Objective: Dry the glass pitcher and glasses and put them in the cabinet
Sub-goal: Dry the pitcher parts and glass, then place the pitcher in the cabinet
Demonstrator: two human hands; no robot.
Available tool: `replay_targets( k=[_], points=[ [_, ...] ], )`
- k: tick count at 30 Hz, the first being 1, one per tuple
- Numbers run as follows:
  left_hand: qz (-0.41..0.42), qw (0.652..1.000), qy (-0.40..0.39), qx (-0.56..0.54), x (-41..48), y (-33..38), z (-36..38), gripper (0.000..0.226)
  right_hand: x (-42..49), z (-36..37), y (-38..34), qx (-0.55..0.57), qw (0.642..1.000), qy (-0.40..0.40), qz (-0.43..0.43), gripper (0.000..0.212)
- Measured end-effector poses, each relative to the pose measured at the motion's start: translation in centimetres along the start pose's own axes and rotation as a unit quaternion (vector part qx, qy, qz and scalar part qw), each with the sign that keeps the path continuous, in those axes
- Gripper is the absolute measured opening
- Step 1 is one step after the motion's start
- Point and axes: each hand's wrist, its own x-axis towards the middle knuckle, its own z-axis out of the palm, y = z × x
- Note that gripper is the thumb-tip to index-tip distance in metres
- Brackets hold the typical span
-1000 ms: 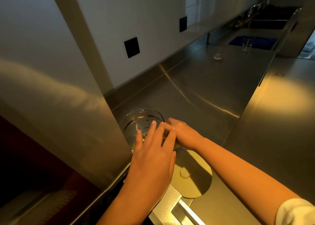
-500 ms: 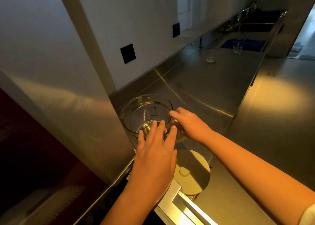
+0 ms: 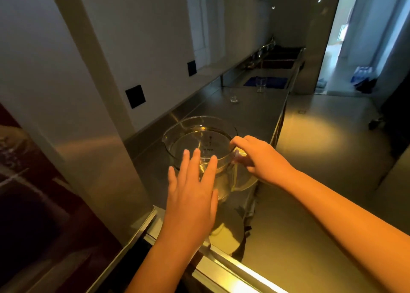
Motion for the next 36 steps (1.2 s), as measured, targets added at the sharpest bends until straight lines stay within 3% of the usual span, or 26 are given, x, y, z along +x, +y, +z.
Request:
replay_targets(
  k=[6,17,23,30,36],
  points=[
    [0.060,0.994,0.069,-0.052,0.0,0.8,-0.8,0.068,-3.3,-3.1,-0.2,0.010,0.999,0.027,0.033,0.037],
    [0.120,0.974,0.185,-0.051,-2.3,2.1,-2.5,0.088,-9.2,-7.7,-2.2,0.004,0.996,0.082,0.044,0.039],
    [0.101,0.977,0.190,-0.011,-4.7,3.3,-4.0,0.095,-11.3,-8.8,-3.2,-0.002,0.996,0.087,0.024,0.030],
    [0.014,0.993,0.112,-0.032,-8.5,7.0,-7.2,0.090,-13.3,-11.0,-4.1,0.022,0.995,0.098,-0.026,0.030],
    [-0.026,0.980,0.189,-0.047,-10.4,11.5,-9.7,0.085,-15.5,-13.8,-4.7,0.061,0.988,0.113,-0.081,0.029]
  ],
)
